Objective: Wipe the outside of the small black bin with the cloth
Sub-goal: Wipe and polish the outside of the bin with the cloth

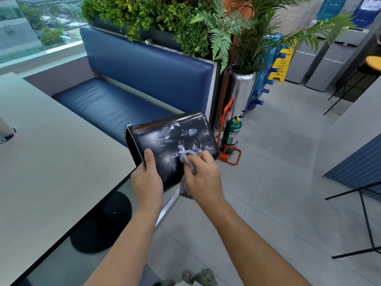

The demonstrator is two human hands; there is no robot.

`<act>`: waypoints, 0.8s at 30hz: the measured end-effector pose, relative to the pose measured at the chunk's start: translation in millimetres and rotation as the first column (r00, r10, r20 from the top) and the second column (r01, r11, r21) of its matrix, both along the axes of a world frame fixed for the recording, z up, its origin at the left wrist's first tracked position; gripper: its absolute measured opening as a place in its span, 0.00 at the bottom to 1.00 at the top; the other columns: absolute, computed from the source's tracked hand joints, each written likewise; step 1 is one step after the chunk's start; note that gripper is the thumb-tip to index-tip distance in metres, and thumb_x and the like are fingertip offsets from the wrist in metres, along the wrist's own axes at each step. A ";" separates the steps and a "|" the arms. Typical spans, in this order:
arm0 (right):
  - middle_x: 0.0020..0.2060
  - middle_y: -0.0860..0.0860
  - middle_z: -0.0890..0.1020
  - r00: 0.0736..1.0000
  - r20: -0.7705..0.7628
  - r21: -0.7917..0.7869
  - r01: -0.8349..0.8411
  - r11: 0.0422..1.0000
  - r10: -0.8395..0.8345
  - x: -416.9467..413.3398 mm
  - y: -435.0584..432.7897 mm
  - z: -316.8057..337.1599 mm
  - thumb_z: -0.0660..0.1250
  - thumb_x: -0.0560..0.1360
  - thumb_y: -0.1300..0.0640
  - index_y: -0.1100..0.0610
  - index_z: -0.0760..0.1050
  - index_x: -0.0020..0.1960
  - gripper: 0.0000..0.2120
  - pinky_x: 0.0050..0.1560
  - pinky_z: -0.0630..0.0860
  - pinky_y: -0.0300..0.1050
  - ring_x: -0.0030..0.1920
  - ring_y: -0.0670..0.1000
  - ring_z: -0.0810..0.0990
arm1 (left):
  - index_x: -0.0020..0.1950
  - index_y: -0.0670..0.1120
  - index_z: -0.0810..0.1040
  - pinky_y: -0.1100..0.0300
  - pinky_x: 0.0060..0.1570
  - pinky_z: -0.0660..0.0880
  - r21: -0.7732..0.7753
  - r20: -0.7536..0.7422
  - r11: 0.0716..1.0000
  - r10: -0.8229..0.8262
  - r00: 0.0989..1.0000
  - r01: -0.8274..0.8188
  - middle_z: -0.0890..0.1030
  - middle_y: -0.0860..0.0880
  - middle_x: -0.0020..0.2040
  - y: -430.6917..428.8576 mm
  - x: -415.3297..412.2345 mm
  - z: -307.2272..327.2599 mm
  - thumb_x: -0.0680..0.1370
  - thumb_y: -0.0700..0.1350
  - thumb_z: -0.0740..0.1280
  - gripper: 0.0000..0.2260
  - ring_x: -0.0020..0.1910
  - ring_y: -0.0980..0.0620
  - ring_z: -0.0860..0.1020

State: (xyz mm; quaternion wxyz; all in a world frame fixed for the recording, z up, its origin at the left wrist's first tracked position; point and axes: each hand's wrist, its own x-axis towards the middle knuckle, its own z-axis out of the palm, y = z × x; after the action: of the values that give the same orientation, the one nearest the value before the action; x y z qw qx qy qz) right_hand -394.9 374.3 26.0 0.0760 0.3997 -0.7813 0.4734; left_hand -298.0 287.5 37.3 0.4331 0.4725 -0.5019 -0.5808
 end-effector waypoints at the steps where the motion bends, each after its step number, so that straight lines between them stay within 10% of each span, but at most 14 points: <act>1: 0.40 0.47 0.69 1.000 0.002 0.013 0.020 1.000 -0.020 -2.4 4.5 -3.4 0.73 0.78 0.60 0.56 0.84 0.50 0.02 0.37 0.67 0.35 0.36 0.45 0.68 | 0.37 0.40 0.71 0.54 0.37 0.68 -0.024 0.023 1.000 0.000 1.000 0.000 0.73 0.48 0.32 2.1 0.5 1.2 0.83 0.66 0.63 0.31 0.32 0.51 0.69; 4: 0.40 0.47 0.67 1.000 0.004 0.015 -0.028 0.999 0.028 21.1 10.6 -11.1 0.72 0.77 0.62 0.56 0.83 0.50 0.03 0.35 0.67 0.37 0.34 0.46 0.67 | 0.42 0.31 0.74 0.52 0.38 0.70 -0.076 0.074 0.997 0.027 0.997 -0.022 0.74 0.45 0.33 4.7 -0.8 4.1 0.85 0.63 0.62 0.34 0.31 0.52 0.69; 11: 0.40 0.47 0.69 0.997 0.013 -0.072 -0.074 0.995 0.075 19.6 -12.0 7.6 0.72 0.79 0.61 0.58 0.84 0.51 0.03 0.39 0.66 0.31 0.36 0.44 0.68 | 0.27 0.51 0.75 0.52 0.36 0.67 -0.062 0.080 0.998 0.037 0.996 -0.032 0.71 0.57 0.24 5.4 0.6 7.5 0.86 0.62 0.62 0.29 0.29 0.52 0.68; 24: 0.42 0.49 0.71 0.996 0.011 -0.057 -0.085 0.995 0.086 20.8 -17.0 15.8 0.69 0.78 0.64 0.57 0.84 0.52 0.06 0.37 0.75 0.47 0.37 0.48 0.72 | 0.39 0.42 0.82 0.54 0.41 0.74 -0.087 0.167 0.996 -0.007 0.986 0.021 0.81 0.50 0.35 5.4 3.6 6.7 0.86 0.61 0.62 0.26 0.34 0.53 0.76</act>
State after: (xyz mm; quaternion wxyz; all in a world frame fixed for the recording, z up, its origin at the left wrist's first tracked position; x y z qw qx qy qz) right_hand -374.1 357.3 41.8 0.0615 0.4273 -0.7503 0.5006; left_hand -294.4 292.9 44.0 0.4062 0.4960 -0.5649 -0.5195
